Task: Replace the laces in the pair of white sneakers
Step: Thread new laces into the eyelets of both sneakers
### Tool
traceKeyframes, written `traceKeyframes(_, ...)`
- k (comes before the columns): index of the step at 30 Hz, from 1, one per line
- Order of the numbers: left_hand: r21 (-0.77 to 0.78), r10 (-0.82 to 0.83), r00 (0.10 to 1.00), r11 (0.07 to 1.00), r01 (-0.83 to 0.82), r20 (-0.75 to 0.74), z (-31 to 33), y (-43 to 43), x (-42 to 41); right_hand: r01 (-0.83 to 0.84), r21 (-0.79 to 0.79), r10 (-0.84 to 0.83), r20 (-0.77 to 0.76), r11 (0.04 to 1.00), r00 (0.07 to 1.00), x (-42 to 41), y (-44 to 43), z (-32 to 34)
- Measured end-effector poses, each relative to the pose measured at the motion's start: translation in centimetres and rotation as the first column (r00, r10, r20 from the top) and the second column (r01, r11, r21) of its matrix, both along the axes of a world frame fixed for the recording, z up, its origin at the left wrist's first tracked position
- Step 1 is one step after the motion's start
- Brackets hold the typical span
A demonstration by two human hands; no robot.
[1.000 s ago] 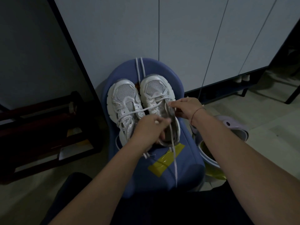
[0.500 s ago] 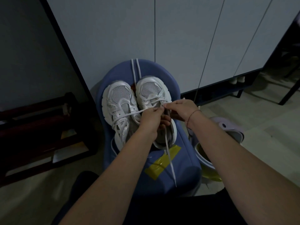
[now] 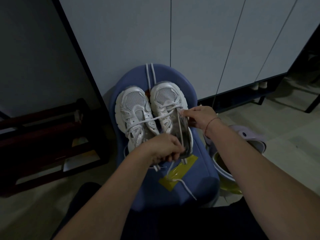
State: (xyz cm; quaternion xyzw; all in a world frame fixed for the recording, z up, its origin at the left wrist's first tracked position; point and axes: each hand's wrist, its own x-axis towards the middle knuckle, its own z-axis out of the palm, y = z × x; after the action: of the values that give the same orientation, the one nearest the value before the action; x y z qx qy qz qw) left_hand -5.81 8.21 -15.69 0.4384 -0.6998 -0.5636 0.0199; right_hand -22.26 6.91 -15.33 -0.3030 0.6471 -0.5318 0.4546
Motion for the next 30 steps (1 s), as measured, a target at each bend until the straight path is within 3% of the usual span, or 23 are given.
traceKeyframes(2, 0.031, -0.167, 0.982, 0.986, 0.164, 0.088, -0.3, 0.6, 0.3, 0.009, 0.009, -0.009, 0.001, 1.000, 1.000, 0.0, -0.1, -0.1)
traceKeyframes(4, 0.060, -0.217, 0.970, 0.976, 0.212, 0.111, -0.4, 0.9, 0.7, 0.020, 0.013, -0.020, -0.011, 1.000, 1.000, 0.0, -0.2, -0.2)
traceKeyframes(6, 0.027, -0.144, 0.985, 0.990, 0.142, 0.096, -0.1, 0.7, 1.1, 0.016, 0.013, -0.016, -0.009, 1.000, 1.000, 0.1, -0.1, -0.2)
traceKeyframes(8, -0.079, 0.059, 0.998, 0.995, -0.057, 0.025, 0.4, 0.3, 1.3, 0.012, -0.001, -0.012, 0.005, 1.000, 1.000, 0.2, 0.0, 0.0)
traceKeyframes(10, -0.159, 0.298, 0.943, 0.934, -0.321, -0.149, 0.9, -0.1, 0.9, 0.006, -0.009, -0.006, 0.000, 1.000, 1.000, 0.3, 0.2, 0.1)
traceKeyframes(12, -0.130, 0.420, 0.854, 0.870, -0.475, -0.306, 1.4, -0.5, 0.2, -0.008, -0.003, 0.007, -0.020, 1.000, 1.000, 0.3, 0.2, 0.1)
traceKeyframes(16, -0.037, 0.464, 0.801, 0.857, -0.514, -0.379, 1.5, -1.1, -1.7, -0.031, 0.000, 0.031, -0.031, 1.000, 0.999, 0.3, 0.1, -0.1)
traceKeyframes(24, 0.066, 0.548, 0.759, 0.823, -0.564, -0.351, 0.7, -2.2, -4.1, -0.034, -0.013, 0.033, -0.046, 0.999, 0.998, 0.1, -0.2, -0.4)
traceKeyframes(30, 0.013, 0.486, 0.810, 0.860, -0.511, -0.326, 1.0, -1.8, -3.4, -0.027, 0.011, 0.028, -0.086, 1.000, 0.996, 0.1, -0.3, -0.4)
